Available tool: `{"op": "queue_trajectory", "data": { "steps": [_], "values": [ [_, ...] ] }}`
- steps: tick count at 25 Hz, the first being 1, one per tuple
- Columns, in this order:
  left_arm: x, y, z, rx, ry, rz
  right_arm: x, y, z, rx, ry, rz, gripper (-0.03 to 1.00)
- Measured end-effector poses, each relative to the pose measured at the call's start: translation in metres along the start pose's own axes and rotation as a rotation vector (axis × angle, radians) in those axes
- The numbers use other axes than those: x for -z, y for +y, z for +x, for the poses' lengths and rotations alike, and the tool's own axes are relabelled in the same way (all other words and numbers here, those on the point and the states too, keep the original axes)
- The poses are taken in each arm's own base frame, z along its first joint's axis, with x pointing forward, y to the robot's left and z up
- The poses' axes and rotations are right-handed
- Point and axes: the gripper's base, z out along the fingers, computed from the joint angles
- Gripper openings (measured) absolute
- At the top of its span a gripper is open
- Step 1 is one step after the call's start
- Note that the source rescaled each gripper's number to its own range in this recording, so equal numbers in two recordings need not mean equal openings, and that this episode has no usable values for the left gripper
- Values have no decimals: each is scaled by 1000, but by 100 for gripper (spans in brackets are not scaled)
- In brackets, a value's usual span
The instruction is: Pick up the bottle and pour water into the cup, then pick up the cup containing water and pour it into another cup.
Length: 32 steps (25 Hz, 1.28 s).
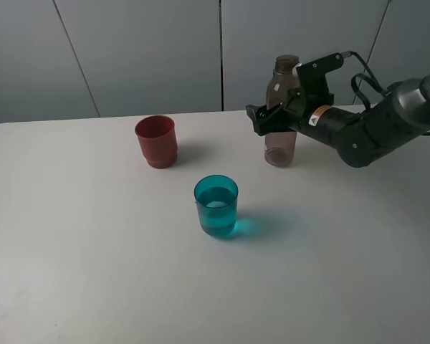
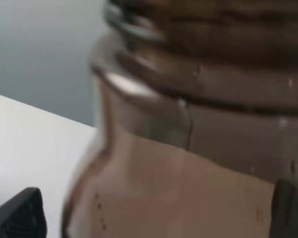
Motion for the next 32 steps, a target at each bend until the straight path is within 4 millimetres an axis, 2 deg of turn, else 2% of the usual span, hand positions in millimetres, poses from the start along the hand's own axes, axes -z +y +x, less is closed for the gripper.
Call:
{"op": "queue_trajectory", "data": {
  "steps": [11, 16, 19, 24, 28, 32],
  "values": [
    [0, 0, 0, 0, 0, 0, 26, -3, -68, 49, -126, 24, 100],
    [0, 0, 0, 0, 0, 0, 47, -4, -103, 63, -191, 39, 100],
    [0, 0, 0, 0, 0, 0, 65, -3, -117, 44, -214, 38, 100],
    [0, 0, 0, 0, 0, 0, 109, 2, -130, -16, -246, 34, 100],
    [0, 0, 0, 0, 0, 0, 141, 4, -131, -44, -197, 57, 100],
    [0, 0, 0, 0, 0, 0, 164, 2, -127, -93, -90, 112, 100]
  ]
}}
